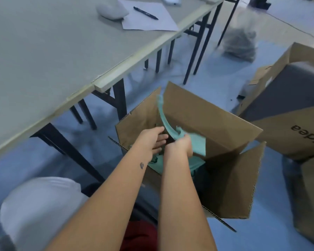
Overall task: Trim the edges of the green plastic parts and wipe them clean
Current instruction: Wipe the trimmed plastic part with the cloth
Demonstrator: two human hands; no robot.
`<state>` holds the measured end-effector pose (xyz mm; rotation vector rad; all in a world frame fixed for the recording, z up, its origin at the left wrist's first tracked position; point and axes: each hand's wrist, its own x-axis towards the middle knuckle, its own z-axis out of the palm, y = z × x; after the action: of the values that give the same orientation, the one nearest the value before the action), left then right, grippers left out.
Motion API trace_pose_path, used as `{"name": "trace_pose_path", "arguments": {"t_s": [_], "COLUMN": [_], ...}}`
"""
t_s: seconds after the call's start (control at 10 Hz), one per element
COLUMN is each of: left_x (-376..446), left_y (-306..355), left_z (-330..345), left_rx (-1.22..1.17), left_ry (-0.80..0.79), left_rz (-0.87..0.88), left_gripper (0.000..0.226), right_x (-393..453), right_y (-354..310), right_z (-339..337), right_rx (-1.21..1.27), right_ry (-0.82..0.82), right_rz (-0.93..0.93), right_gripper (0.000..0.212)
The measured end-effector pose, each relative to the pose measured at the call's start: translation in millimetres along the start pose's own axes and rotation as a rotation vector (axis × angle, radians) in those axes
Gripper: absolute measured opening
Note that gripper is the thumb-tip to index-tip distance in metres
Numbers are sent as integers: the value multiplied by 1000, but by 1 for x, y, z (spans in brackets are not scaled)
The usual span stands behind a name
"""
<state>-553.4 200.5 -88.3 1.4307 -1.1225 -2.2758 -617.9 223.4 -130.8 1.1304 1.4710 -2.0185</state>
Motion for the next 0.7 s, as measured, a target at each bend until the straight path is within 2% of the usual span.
{"name": "trace_pose_path", "arguments": {"t_s": [0.1, 0.2, 0.3, 0.4, 0.5, 0.6, 0.7], "left_x": [12, 8, 6, -7, -27, -60, -89], "left_y": [-5, 4, 21, 51, 87, 122, 146], "left_z": [-31, -39, -49, -53, -72, -109, -162], "left_rx": [91, 106, 108, 117, 134, 69, 71], "left_ry": [57, 65, 67, 80, 28, 106, 296], "left_rz": [-45, -42, -2, 119, 365, 622, 860], "left_gripper": [29, 21, 20, 23, 24, 23, 25], "right_x": [13, 0, -44, -92, -146, -204, -262], "right_y": [13, 14, 12, 17, 24, 36, 72], "right_z": [-24, -12, 12, 45, 69, 95, 108], "right_rx": [-62, -131, -179, -212, -227, -145, -134], "right_ry": [-164, -259, -137, -355, -592, -768, -997], "right_rz": [210, 175, -34, -416, -695, -817, -816], "right_gripper": [35, 35, 35, 25, 21, 22, 20]}}
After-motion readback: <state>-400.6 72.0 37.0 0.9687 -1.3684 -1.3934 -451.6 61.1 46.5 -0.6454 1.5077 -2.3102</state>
